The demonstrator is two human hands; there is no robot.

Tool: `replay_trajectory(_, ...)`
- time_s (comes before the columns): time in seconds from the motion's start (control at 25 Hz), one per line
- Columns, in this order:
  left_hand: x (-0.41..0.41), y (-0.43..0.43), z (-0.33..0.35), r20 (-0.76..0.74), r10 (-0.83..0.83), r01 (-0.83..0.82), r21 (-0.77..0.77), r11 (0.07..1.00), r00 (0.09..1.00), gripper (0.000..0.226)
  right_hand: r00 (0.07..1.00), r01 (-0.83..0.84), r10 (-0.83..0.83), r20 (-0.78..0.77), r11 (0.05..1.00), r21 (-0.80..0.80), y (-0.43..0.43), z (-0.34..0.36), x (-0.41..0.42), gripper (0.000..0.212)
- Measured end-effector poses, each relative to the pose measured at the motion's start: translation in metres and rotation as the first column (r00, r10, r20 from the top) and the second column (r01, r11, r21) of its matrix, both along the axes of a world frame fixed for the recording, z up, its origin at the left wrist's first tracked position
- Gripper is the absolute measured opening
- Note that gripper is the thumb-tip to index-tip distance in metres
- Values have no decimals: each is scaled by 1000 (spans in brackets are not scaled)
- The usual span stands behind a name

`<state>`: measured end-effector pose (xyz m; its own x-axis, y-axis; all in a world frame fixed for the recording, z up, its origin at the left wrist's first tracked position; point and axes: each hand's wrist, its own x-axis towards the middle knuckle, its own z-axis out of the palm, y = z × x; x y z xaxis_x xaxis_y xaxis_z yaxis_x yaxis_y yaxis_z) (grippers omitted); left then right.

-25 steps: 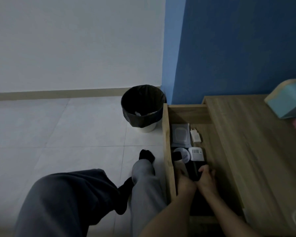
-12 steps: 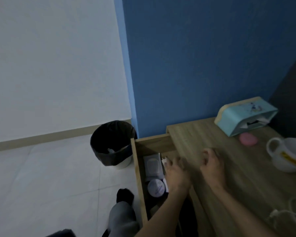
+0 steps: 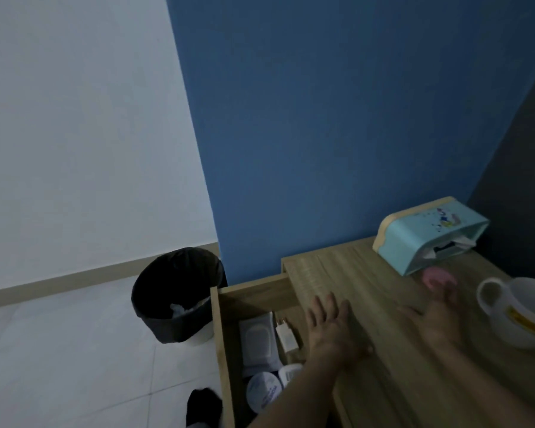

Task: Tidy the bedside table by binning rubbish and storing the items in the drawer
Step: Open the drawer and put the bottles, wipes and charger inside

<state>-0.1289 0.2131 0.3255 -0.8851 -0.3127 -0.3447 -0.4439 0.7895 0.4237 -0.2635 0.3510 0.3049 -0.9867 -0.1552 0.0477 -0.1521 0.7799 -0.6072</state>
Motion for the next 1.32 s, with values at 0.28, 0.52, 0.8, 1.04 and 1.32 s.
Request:
replay_trajectory(0.28,-15,-8,-3,4,-5,5,3,1000,1000,100,980,-159,125,156,960,229,7,0,-53,129)
replay_trajectory(0.52,-6,-15,-3,-20,-93,93,-9,996,995,98,982,-178,190,-4,928,328,0,2,-17,74)
replay_trajectory(0.8,49,-21,-3,-186,-106,108,-2,994,977,61,958,-121,172,-229,968,220,-23,0,60,7)
replay_trajectory(1.04,107,-65,-1,-306,362,-367,44,929,880,48,934,-219,268,-235,952,214,-47,-7,102,19)
replay_trajectory(1.32,144,-96,-17,-152,713,-586,467,662,684,71,838,-532,516,-179,845,-54,-117,-13,184,29)
